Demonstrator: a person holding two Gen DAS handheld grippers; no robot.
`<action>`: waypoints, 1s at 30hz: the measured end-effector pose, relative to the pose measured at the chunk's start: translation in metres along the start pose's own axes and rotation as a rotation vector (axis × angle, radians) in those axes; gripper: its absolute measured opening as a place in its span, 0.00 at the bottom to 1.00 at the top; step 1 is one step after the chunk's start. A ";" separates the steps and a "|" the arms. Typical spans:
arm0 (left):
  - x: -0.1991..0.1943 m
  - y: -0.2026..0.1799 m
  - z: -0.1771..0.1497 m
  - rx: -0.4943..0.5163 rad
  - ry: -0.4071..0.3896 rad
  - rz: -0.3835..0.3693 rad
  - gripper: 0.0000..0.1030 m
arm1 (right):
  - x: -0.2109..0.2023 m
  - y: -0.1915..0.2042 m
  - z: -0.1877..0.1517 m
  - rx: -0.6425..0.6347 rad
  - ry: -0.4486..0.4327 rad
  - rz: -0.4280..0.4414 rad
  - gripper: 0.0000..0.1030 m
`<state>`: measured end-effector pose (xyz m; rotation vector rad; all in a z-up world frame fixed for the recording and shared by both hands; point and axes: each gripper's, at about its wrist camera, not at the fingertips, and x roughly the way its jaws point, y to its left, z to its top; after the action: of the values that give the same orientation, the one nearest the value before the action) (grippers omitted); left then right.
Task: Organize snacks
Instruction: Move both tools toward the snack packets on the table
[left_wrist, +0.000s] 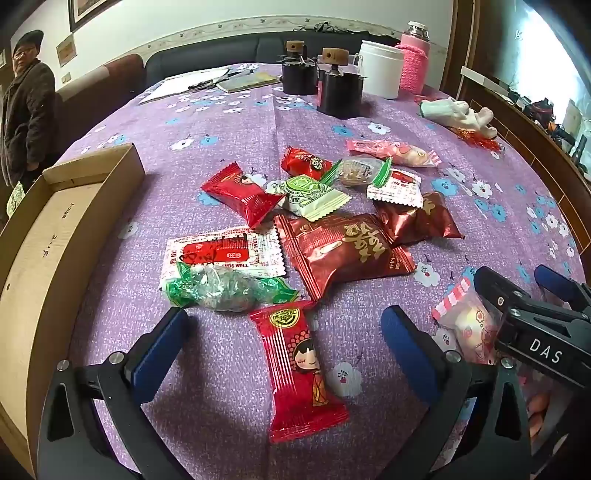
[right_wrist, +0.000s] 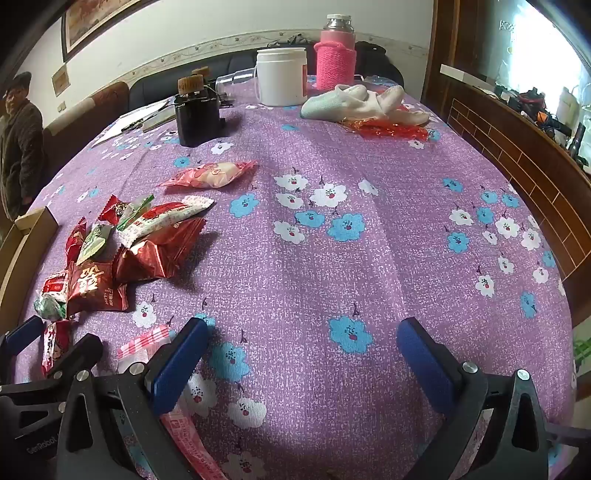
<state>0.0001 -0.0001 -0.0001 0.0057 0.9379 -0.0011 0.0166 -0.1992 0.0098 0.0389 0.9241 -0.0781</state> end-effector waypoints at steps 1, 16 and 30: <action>0.000 0.000 0.000 -0.001 0.001 0.002 1.00 | 0.000 0.000 0.000 -0.001 -0.001 -0.001 1.00; -0.007 0.009 -0.004 0.088 0.068 -0.053 1.00 | 0.000 -0.001 -0.001 -0.001 0.002 0.002 1.00; -0.136 0.094 -0.009 0.008 -0.298 -0.143 0.96 | 0.000 0.000 -0.001 -0.006 0.056 -0.002 1.00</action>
<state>-0.0877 0.0940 0.1044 -0.0529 0.6391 -0.1347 0.0159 -0.1991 0.0095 0.0349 0.9807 -0.0763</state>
